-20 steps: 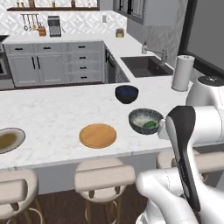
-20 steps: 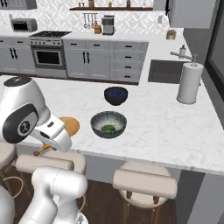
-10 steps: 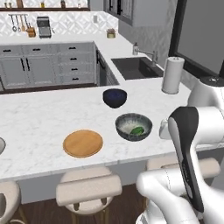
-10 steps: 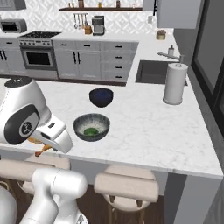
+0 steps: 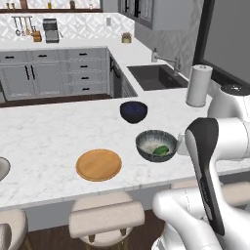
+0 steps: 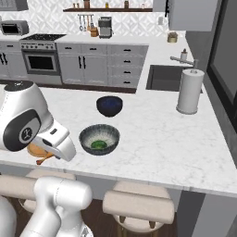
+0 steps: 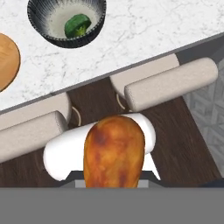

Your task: Pick the chicken drumstick and broccoli from their plates and place them in the bowl. Then put the bowl in the fridge.

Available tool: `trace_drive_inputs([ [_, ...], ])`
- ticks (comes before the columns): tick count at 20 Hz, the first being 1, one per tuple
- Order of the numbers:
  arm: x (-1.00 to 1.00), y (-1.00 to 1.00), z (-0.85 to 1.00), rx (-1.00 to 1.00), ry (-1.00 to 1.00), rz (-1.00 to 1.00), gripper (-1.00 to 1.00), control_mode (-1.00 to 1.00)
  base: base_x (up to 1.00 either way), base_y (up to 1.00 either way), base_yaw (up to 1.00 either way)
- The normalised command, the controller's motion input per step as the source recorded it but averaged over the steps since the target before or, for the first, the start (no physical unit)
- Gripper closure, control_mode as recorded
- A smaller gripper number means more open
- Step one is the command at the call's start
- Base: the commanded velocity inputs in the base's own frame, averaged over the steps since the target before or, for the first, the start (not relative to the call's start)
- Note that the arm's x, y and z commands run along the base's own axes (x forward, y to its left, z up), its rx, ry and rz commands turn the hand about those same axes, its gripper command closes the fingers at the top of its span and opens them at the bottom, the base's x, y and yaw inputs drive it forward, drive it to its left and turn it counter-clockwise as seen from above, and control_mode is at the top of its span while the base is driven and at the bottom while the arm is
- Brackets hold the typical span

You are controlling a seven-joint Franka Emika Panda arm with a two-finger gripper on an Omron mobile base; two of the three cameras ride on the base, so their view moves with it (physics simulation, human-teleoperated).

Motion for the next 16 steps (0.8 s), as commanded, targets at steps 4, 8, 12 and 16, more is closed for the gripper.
trace_drive_inputs([
  [4, 0.0, 0.0, 0.0, 0.0, 0.0, 0.0, 1.0, 1.0, 0.13, 0.0, 0.01],
  [8, 0.26, 0.0, 0.0, 0.0, 0.0, 0.02, 1.0, -1.0, 0.0, 0.0, 0.0],
  [12, 0.91, -0.02, 0.0, 0.01, 0.0, 0.14, 1.0, -1.0, 0.0, 0.0, 0.0],
  [16, 1.0, 0.0, 0.0, 0.02, 0.0, 0.16, 1.0, -1.0, 0.0, 0.0, 0.0],
])
